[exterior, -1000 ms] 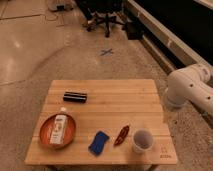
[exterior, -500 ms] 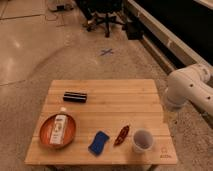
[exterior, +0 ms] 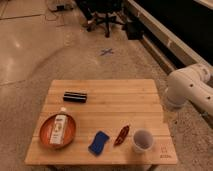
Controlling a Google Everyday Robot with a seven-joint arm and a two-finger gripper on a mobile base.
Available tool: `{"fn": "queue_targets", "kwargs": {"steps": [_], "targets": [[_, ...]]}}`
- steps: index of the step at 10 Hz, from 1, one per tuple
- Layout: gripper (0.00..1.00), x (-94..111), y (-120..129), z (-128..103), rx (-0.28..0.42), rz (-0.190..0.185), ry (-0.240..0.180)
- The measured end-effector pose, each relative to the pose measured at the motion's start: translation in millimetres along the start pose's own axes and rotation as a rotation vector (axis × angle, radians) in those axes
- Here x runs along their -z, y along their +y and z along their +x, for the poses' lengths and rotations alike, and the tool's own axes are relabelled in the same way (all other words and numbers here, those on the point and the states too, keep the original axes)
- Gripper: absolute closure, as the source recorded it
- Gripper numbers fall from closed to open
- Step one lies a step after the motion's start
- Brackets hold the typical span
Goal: Push the eraser across the table
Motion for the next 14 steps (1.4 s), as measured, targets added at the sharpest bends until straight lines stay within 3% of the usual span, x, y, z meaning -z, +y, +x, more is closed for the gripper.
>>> {"fn": "queue_targets", "kwargs": {"steps": [9,11,14], "targets": [[0.35,0,-1,-1,0.006,0.000,-0.002],[0.35,-6,-18,-26,0.076,0.024,-0.021],[0.35,-11,-57,-91,0.222,0.104,-0.075]]}}
